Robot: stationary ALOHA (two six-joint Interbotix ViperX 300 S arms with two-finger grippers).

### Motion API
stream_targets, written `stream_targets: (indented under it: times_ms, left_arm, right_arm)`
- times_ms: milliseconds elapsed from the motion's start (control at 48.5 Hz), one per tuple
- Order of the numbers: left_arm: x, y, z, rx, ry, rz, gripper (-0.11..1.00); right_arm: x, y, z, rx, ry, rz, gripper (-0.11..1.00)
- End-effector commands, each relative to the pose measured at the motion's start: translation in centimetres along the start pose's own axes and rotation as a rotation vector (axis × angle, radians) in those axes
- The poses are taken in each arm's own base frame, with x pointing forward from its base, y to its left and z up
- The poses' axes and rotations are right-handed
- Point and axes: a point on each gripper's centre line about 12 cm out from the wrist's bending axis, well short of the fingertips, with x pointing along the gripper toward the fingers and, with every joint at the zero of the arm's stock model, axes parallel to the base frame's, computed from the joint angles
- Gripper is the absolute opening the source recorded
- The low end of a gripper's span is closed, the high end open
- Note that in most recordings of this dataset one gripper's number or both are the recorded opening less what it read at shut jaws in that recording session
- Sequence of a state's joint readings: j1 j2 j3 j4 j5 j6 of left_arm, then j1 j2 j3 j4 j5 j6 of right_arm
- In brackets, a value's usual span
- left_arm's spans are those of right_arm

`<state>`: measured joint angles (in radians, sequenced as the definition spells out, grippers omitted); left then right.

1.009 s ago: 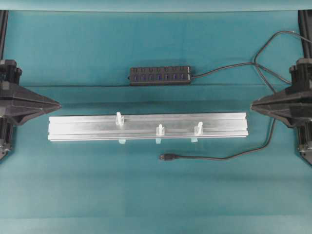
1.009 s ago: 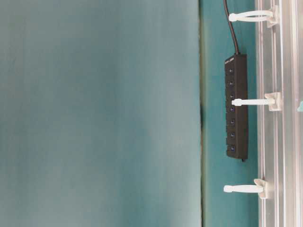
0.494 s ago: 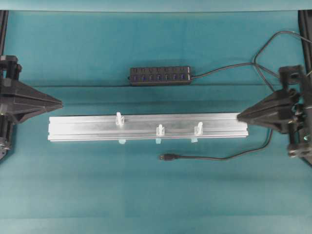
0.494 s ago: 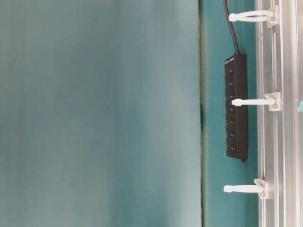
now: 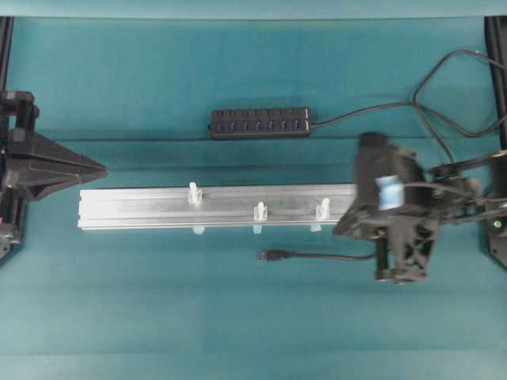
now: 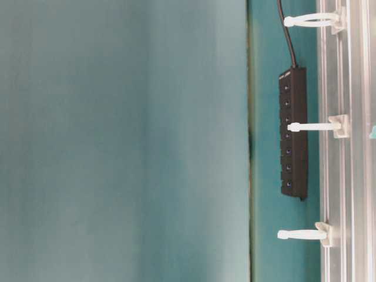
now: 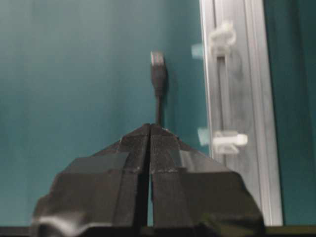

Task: Pass the USB cable through three rings with both arms.
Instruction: 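Move the right gripper left over the black USB cable plug end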

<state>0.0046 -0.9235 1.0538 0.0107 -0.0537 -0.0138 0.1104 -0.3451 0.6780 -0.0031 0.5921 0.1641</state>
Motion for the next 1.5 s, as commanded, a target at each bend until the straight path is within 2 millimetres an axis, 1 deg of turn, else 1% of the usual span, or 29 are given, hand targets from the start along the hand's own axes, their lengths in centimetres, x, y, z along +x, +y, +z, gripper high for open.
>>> stream_targets:
  times_ms: [0, 185, 330, 515, 680, 762, 845, 886, 1051, 1071, 1092, 1195, 1483]
  left_arm:
    - [0.2, 0.0, 1.4, 0.003, -0.035, 0.001, 0.02]
    - [0.2, 0.0, 1.7, 0.003, -0.044, 0.001, 0.02]
    - [0.2, 0.0, 1.7, 0.003, -0.038, 0.001, 0.02]
    - [0.3, 0.1, 1.5, 0.006, -0.029, 0.005, 0.02]
    - [0.4, 0.1, 1.4, 0.007, -0.023, 0.006, 0.02]
    - [0.4, 0.1, 1.4, 0.009, -0.025, 0.006, 0.02]
    - [0.4, 0.1, 1.4, 0.007, -0.025, 0.006, 0.02]
    - [0.4, 0.1, 1.4, 0.009, -0.023, 0.006, 0.02]
    - [0.4, 0.2, 1.4, 0.007, -0.023, 0.008, 0.02]
    - [0.4, 0.2, 1.4, 0.007, -0.023, 0.008, 0.02]
    - [0.4, 0.2, 1.4, 0.009, -0.023, 0.008, 0.02]
    - [0.4, 0.2, 1.4, 0.007, -0.021, 0.008, 0.02]
    - [0.4, 0.2, 1.4, 0.009, -0.021, 0.009, 0.02]
  right_arm:
    - [0.9, 0.1, 1.5, -0.008, 0.052, -0.017, -0.1]
    - [4.3, 0.2, 2.2, -0.026, 0.188, -0.04, -0.1]
    - [6.4, 0.2, 2.5, -0.064, 0.264, -0.052, -0.1]
    - [8.0, 0.2, 2.2, -0.088, 0.33, -0.057, -0.1]
    - [8.3, 0.2, 2.4, -0.083, 0.345, -0.058, -0.06]
    - [8.6, 0.2, 2.4, -0.08, 0.35, -0.059, 0.02]
    - [8.9, 0.1, 2.2, -0.08, 0.36, -0.06, 0.16]
    - [9.0, 0.2, 2.0, -0.08, 0.365, -0.06, 0.26]
    - [9.8, 0.4, 1.7, -0.084, 0.38, -0.059, 0.74]
    - [9.9, 0.4, 1.7, -0.084, 0.382, -0.06, 0.78]
    - [10.0, 0.4, 1.7, -0.082, 0.38, -0.06, 0.81]
    - [10.5, 0.4, 1.6, -0.08, 0.377, -0.06, 0.76]
    - [12.9, 0.4, 1.3, -0.07, 0.355, -0.055, 0.74]
